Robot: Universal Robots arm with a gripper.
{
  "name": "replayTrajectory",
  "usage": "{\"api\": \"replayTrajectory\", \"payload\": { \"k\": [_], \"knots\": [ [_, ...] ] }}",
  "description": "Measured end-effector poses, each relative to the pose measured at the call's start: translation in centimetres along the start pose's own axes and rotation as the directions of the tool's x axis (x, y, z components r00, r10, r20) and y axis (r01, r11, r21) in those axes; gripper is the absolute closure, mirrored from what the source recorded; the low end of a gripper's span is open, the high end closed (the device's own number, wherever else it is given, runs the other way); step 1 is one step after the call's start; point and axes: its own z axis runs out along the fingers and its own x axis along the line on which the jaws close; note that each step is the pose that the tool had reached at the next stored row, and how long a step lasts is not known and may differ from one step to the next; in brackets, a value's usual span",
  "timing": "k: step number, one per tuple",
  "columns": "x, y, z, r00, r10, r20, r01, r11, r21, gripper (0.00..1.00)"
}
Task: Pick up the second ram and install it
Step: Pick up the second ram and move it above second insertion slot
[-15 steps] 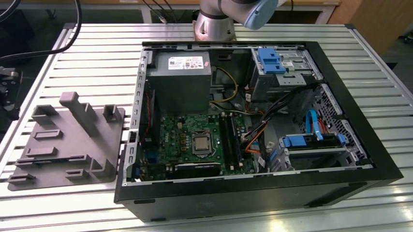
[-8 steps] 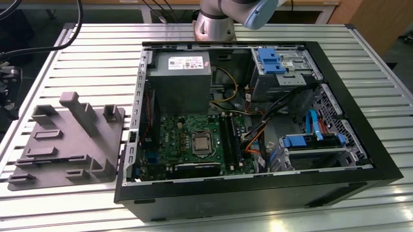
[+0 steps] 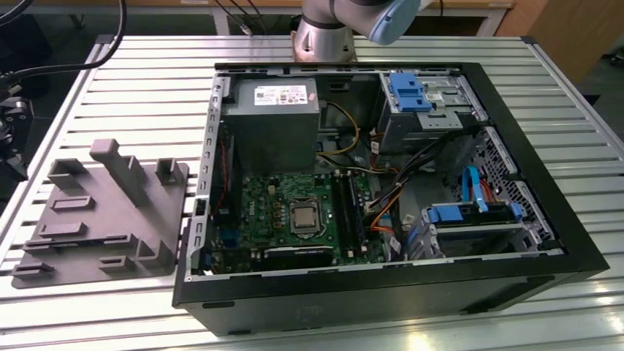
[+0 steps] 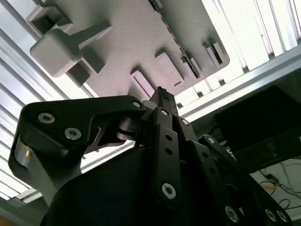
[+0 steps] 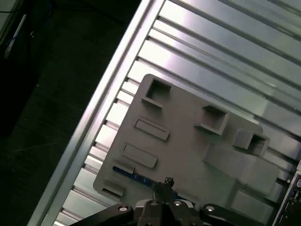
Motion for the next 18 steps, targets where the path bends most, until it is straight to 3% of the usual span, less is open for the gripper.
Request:
{"api": "replayTrajectory", "payload": {
  "k": [5, 10, 13, 18],
  "knots": [
    [0.0, 0.0, 0.0, 0.9978, -0.066, -0.0029, 0.066, 0.9978, -0.0017, 0.89],
    [0.0, 0.0, 0.01, 0.9908, -0.135, -0.0058, 0.135, 0.9908, -0.0037, 0.89],
    [0.0, 0.0, 0.02, 0.9837, -0.179, -0.0075, 0.179, 0.9838, -0.0051, 0.89],
    [0.0, 0.0, 0.04, 0.9651, -0.262, -0.0108, 0.262, 0.9651, -0.0079, 0.89]
  ]
}}
